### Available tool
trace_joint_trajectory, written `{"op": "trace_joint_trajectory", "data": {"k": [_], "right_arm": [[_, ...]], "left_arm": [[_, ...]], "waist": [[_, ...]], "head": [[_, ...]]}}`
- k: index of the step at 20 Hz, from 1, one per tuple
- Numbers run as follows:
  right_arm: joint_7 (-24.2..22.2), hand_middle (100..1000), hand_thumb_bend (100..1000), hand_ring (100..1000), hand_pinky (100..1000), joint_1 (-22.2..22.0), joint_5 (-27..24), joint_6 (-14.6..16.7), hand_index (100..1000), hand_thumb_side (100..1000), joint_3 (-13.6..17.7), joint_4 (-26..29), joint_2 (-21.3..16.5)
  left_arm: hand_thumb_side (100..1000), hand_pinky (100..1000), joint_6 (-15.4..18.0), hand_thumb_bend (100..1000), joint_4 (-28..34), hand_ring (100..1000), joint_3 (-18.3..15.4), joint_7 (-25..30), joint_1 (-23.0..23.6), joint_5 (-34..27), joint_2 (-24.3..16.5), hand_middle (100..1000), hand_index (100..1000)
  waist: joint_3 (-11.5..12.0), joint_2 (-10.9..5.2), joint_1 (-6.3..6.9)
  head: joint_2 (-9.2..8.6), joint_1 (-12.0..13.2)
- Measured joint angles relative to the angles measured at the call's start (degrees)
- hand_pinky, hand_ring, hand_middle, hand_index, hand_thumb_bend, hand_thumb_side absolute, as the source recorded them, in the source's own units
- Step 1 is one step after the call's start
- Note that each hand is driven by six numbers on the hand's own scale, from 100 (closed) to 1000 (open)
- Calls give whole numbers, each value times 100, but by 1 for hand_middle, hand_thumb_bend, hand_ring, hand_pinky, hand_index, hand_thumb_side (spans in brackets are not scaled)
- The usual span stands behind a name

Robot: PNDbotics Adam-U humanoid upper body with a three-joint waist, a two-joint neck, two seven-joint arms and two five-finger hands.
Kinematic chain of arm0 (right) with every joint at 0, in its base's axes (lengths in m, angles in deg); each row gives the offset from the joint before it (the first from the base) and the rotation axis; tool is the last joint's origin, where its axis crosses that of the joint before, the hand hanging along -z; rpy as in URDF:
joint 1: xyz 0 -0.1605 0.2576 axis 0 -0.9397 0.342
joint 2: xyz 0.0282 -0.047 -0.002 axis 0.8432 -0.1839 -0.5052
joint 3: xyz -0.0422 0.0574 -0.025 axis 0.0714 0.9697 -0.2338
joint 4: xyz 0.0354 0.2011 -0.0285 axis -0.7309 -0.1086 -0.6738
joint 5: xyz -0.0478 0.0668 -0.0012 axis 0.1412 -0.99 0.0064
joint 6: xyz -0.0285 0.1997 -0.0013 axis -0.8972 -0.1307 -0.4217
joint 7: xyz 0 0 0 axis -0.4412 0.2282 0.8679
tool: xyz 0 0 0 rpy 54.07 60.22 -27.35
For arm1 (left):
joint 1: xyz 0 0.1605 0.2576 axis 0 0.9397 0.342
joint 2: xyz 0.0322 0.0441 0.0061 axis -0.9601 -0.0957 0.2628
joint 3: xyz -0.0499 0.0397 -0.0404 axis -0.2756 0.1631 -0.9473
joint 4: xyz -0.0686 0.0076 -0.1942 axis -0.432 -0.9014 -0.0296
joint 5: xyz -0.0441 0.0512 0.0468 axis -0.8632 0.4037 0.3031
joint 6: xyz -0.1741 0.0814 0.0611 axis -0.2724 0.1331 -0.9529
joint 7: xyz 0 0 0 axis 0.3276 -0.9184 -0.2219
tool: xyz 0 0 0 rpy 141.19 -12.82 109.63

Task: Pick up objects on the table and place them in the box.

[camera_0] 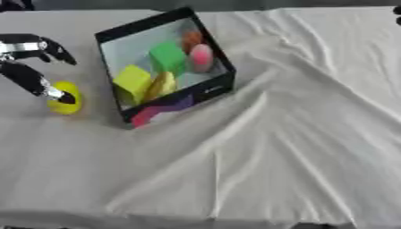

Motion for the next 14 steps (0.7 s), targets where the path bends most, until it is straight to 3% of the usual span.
{"op": "trace_joint_trajectory", "data": {"k": [8, 14], "right_arm": [[-6, 750, 100, 758, 824, 0, 0, -4, 871, 614, 0, -19, 8], [-14, 750, 100, 757, 825, 0, 0, -14, 872, 616, 0, -20, 14]], "left_arm": [[297, 869, 174, 756, -279, 856, -4, -316, 3, 772, 143, 798, 836], [248, 817, 220, 671, -484, 780, -56, -385, 11, 994, 228, 745, 809]], "waist": [[-7, 7, 0], [-2, 7, 0]], "head": [[-3, 28], [-7, 55]]}}
